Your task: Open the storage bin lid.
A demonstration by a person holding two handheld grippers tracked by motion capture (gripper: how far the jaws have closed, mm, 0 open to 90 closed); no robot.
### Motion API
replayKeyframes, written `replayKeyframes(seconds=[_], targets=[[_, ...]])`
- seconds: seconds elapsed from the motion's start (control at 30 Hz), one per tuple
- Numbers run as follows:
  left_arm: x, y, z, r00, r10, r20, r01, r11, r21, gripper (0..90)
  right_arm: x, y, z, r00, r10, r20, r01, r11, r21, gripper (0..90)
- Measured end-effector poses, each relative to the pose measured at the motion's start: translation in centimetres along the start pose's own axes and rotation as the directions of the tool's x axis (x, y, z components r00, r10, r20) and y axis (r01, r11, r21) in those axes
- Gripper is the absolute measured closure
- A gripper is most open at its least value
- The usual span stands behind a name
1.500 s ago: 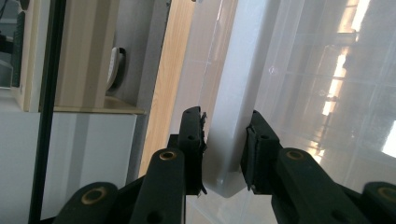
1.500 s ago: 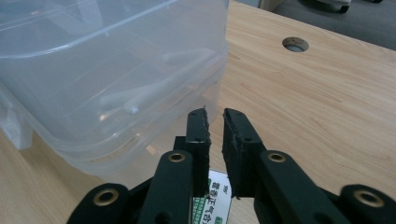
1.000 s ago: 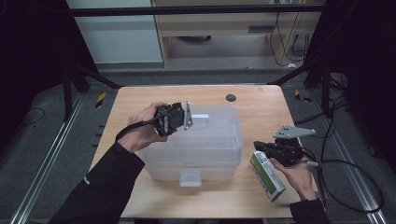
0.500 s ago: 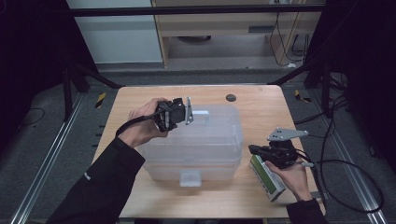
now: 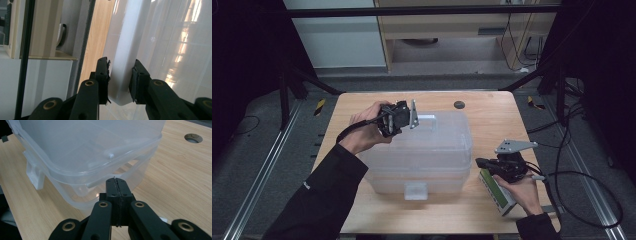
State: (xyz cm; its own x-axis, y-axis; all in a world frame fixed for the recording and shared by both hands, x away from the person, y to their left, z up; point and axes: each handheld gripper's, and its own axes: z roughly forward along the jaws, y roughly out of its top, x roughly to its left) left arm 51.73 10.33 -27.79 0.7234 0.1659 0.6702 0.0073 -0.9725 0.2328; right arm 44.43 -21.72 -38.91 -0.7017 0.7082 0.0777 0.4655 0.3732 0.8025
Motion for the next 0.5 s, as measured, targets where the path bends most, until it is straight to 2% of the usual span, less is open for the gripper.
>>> replayKeyframes(seconds=[0.1,0.5], targets=[[0.10,-0.04,0.06,0.9999,-0.012,0.002,0.012,0.9999,-0.001,71.2,0.05,-0.14,0.05,1.0000,0.004,-0.004,-0.004,1.000,0.002,90.0],[0.29,-0.01,0.13,0.9999,-0.013,0.001,0.013,0.9999,-0.007,71.1,0.36,-0.35,0.64,0.9995,0.000,-0.032,0.001,1.000,0.020,90.0]])
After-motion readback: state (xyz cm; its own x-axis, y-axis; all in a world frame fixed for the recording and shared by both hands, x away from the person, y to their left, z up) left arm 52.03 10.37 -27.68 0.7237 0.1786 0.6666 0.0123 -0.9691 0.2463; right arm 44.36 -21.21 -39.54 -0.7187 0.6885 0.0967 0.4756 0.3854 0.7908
